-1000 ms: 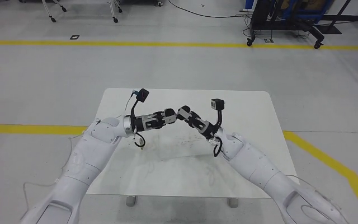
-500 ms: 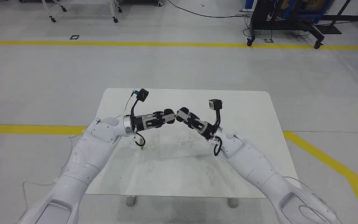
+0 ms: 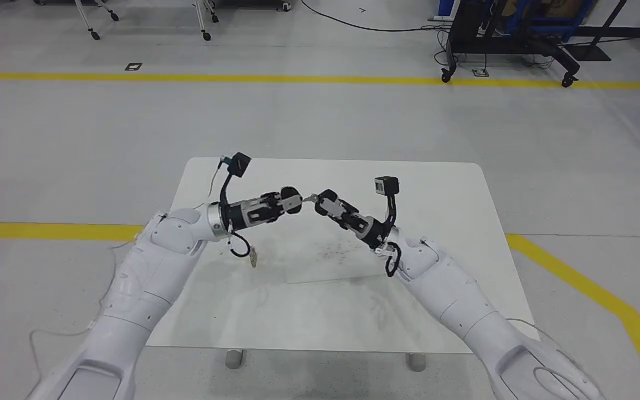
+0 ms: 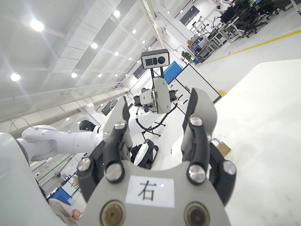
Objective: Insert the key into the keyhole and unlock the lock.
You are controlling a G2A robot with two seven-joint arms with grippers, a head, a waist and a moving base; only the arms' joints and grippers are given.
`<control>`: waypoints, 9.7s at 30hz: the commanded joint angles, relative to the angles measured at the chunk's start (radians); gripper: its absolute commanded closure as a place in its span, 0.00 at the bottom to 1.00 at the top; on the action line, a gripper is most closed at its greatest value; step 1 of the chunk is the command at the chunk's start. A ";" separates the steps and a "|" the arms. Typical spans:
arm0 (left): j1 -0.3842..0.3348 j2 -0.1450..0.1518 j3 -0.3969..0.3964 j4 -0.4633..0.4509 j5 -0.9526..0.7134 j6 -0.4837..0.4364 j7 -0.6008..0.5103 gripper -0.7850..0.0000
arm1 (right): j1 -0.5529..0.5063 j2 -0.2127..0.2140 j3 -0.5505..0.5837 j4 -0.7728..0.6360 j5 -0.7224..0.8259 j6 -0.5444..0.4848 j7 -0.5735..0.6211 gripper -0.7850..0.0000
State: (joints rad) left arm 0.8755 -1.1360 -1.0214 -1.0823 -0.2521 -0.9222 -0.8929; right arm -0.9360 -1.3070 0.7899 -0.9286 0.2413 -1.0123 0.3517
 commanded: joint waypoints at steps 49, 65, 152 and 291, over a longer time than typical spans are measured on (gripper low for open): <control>-0.061 0.095 0.169 -0.142 0.073 0.179 -0.184 1.00 | 0.031 0.101 -0.022 -0.068 0.007 0.000 0.456 0.81; -0.094 0.124 0.235 -0.136 0.047 0.152 -0.157 1.00 | 0.040 0.104 -0.048 -0.051 0.026 0.000 0.456 1.00; 0.207 0.195 0.081 -0.487 0.871 1.153 0.023 1.00 | -0.086 0.209 0.309 -0.114 -0.025 0.000 0.375 1.00; -0.117 -0.041 0.143 0.095 -0.450 1.133 0.002 1.00 | 0.044 0.072 0.119 0.031 0.203 0.174 0.150 1.00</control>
State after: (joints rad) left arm 0.7785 -1.1687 -0.8802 -1.0141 -0.6542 0.1416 -0.9213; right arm -0.8889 -1.2347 0.9062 -0.8982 0.4425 -0.8961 0.5079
